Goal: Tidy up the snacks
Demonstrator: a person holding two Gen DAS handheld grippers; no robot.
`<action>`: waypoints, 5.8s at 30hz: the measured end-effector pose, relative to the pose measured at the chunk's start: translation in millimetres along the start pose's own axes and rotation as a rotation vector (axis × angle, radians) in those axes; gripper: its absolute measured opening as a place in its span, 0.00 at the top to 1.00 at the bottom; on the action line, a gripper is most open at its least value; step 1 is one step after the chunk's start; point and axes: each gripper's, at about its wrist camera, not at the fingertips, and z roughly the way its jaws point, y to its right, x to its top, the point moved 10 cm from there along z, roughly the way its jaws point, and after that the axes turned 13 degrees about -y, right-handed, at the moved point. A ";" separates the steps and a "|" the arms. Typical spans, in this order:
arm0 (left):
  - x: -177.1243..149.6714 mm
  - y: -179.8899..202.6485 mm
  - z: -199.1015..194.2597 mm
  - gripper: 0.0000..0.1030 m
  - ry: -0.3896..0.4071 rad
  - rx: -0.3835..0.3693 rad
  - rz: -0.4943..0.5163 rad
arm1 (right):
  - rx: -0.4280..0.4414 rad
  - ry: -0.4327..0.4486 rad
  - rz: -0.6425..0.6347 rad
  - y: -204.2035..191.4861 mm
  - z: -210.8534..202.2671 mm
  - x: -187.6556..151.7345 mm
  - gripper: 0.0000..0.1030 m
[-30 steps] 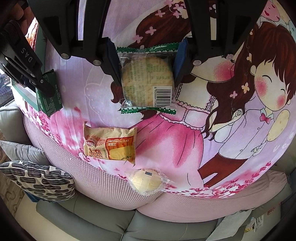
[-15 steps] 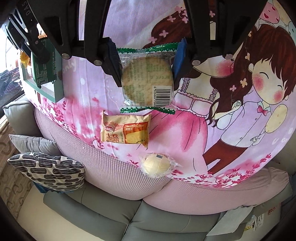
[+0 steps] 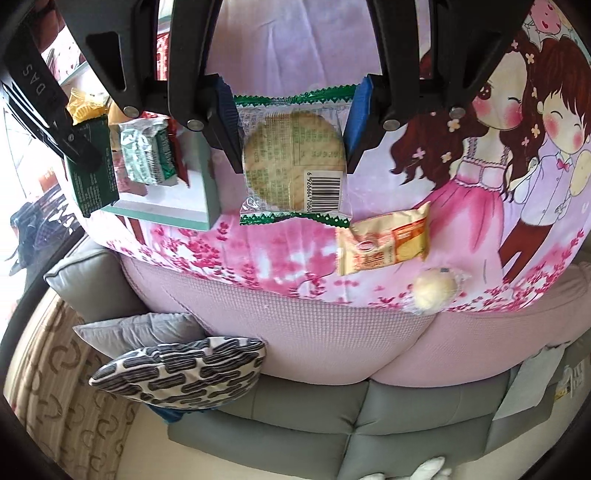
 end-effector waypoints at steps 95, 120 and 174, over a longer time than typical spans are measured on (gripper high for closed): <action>-16.5 -37.4 20.9 0.03 -0.035 0.121 -0.084 | -0.159 -0.078 -0.045 25.1 24.0 -13.4 0.00; 5.2 -199.3 -20.9 0.03 0.027 0.305 -0.329 | 0.048 -0.055 -0.229 -144.5 58.2 8.8 0.00; 143.7 -200.1 53.8 0.08 0.089 0.201 -0.220 | 0.042 -0.187 -0.143 -181.7 196.5 45.1 0.13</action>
